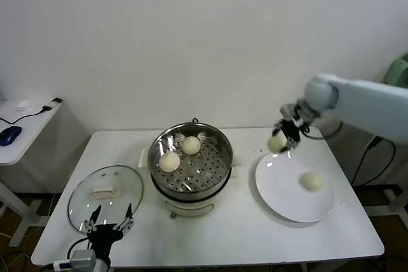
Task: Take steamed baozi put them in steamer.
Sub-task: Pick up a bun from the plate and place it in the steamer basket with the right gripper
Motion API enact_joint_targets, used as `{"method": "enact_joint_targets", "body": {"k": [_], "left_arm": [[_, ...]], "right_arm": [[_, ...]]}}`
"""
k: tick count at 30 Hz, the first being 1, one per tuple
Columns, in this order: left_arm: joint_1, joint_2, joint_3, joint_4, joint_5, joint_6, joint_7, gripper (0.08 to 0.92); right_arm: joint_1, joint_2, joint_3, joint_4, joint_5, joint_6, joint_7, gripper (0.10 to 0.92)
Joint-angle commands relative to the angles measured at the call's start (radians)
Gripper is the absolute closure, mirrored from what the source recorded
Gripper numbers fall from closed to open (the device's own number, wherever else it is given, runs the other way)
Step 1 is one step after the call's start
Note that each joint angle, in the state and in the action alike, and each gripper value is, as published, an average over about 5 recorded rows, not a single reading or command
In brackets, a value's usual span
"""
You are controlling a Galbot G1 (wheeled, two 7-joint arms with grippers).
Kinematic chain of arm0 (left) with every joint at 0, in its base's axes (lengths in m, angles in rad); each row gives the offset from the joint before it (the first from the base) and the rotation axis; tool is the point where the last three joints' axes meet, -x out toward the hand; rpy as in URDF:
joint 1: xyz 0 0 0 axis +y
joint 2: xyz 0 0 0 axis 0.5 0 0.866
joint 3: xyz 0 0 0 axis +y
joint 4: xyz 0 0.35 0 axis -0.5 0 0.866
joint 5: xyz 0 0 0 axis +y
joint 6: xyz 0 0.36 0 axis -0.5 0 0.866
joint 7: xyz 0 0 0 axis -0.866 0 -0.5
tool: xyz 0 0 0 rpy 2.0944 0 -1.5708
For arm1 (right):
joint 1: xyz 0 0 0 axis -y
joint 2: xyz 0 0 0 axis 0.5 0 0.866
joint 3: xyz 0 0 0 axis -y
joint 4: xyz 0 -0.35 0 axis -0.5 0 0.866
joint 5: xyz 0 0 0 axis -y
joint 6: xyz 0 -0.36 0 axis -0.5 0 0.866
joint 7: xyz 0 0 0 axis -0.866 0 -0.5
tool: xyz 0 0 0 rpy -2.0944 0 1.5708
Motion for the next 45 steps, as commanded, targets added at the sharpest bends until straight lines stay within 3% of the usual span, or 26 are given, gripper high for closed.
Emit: {"method": "enact_joint_targets", "body": {"k": [1, 6, 13, 38, 45], "left_arm": [[0.004, 0.001, -0.003, -0.002, -0.001, -0.001, 0.000, 0.177], [0.011, 0.004, -0.010, -0.001, -0.004, -0.004, -0.001, 0.177], [0.013, 0.003, -0.008, 0.001, -0.002, -0.005, -0.002, 0.177], [0.035, 0.002, -0.012, -0.007, -0.001, -0.022, -0.013, 0.177], [0.037, 0.001, -0.007, -0.010, 0.000, -0.024, -0.013, 0.177]], "right_arm": [[0.206, 0.352, 0.074, 0.074, 0.031, 0.375, -0.116, 0.389], [0.121, 0.424, 0.073, 0.156, -0.130, 0.481, -0.072, 0.389], [0.006, 0.476, 0.053, 0.149, -0.265, 0.518, -0.031, 0.389], [-0.193, 0.536, 0.021, 0.003, -0.359, 0.471, 0.017, 0.384], [-0.179, 0.530, 0.018, -0.006, -0.319, 0.467, 0.032, 0.272]]}}
